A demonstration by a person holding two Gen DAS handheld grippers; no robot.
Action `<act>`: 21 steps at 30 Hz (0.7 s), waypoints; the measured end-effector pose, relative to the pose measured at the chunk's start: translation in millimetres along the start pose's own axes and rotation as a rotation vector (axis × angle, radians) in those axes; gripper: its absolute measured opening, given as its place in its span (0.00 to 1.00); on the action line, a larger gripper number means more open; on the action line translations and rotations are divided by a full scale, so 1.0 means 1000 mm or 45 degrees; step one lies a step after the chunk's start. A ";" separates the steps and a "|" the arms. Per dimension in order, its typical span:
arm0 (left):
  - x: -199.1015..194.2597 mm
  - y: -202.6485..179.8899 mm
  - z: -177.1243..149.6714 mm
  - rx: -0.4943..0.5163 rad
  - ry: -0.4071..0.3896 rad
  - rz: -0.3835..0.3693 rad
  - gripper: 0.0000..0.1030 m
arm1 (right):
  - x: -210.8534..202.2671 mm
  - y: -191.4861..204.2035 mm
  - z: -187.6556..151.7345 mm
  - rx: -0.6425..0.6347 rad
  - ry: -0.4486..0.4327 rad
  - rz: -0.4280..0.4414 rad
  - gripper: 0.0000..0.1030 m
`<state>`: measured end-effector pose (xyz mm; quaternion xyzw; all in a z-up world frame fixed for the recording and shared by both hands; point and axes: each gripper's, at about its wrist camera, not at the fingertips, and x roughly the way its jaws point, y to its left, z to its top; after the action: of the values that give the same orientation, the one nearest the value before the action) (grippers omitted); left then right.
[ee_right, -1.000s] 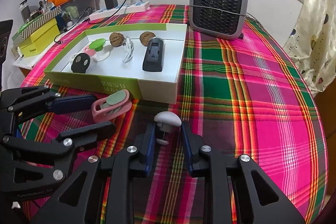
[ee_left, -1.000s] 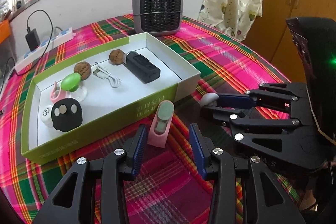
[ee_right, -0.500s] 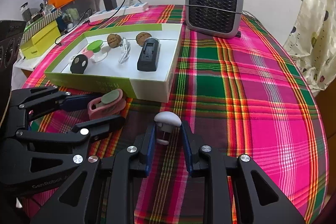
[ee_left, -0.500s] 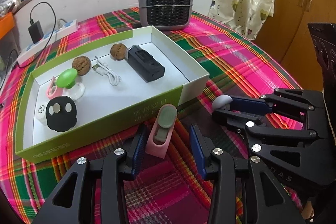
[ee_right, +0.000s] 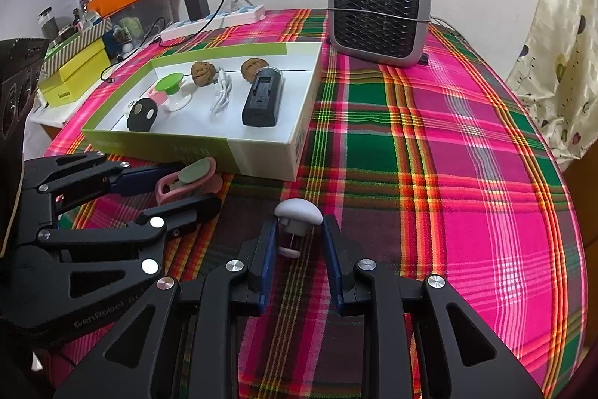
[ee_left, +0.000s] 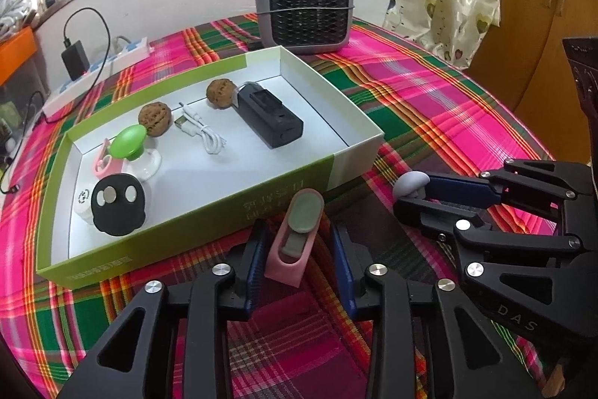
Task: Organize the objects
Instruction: 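Close the left gripper on the pink clip while the right closes on the white knob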
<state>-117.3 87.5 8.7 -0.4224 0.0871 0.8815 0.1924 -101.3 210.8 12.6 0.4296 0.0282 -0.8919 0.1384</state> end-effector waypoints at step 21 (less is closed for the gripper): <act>0.000 -0.002 0.001 0.013 -0.006 0.026 0.15 | 0.000 0.000 -0.001 -0.001 -0.001 0.002 0.24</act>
<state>-116.7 89.2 9.4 -0.4185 0.0953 0.8839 0.1855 -100.8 210.6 12.0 0.4293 0.0280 -0.8919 0.1391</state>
